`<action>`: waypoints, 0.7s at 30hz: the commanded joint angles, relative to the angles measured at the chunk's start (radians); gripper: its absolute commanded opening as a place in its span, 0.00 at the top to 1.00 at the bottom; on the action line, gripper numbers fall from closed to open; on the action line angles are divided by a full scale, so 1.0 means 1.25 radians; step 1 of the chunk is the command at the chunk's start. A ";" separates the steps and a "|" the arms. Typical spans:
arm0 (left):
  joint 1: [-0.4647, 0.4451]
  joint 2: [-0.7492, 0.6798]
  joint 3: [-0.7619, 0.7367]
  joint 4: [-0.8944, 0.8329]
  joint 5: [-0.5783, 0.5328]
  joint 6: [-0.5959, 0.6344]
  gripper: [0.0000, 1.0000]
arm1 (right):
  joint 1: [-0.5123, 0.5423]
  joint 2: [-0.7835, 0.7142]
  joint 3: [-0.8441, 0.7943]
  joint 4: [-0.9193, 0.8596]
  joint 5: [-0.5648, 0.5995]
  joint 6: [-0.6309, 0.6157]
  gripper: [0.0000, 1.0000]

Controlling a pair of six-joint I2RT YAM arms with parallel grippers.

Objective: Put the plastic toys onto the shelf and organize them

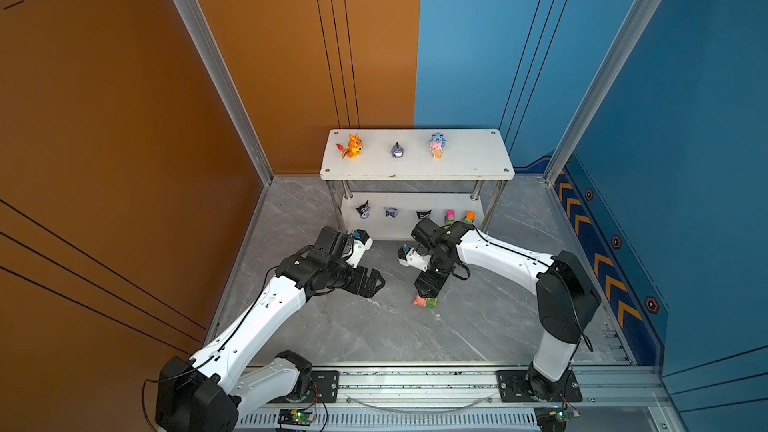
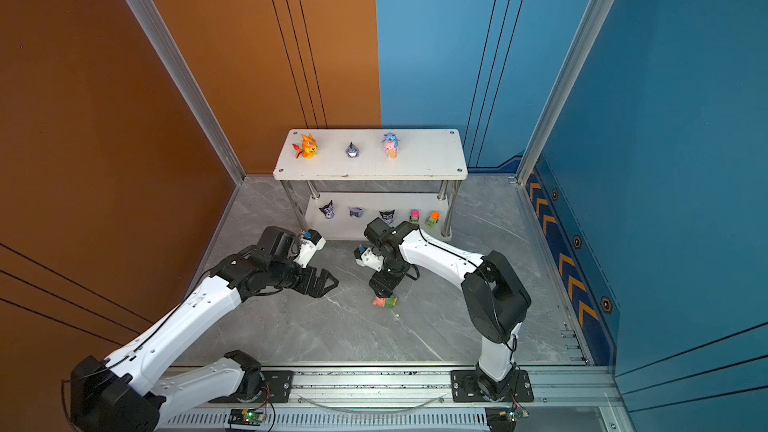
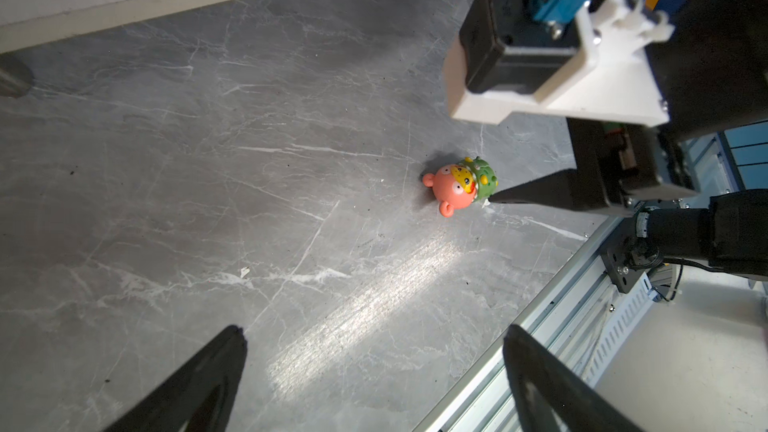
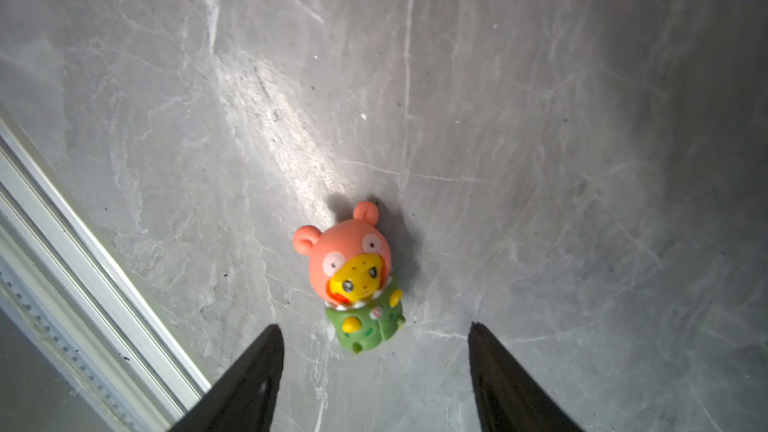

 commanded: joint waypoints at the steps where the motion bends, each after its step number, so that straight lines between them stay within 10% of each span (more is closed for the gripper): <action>1: 0.010 -0.025 -0.006 0.002 0.023 -0.004 0.02 | 0.027 0.050 0.040 -0.118 0.066 -0.042 0.27; 21: 0.026 -0.065 -0.020 0.002 0.048 -0.005 0.02 | 0.065 0.318 0.392 -0.392 0.058 -0.105 0.27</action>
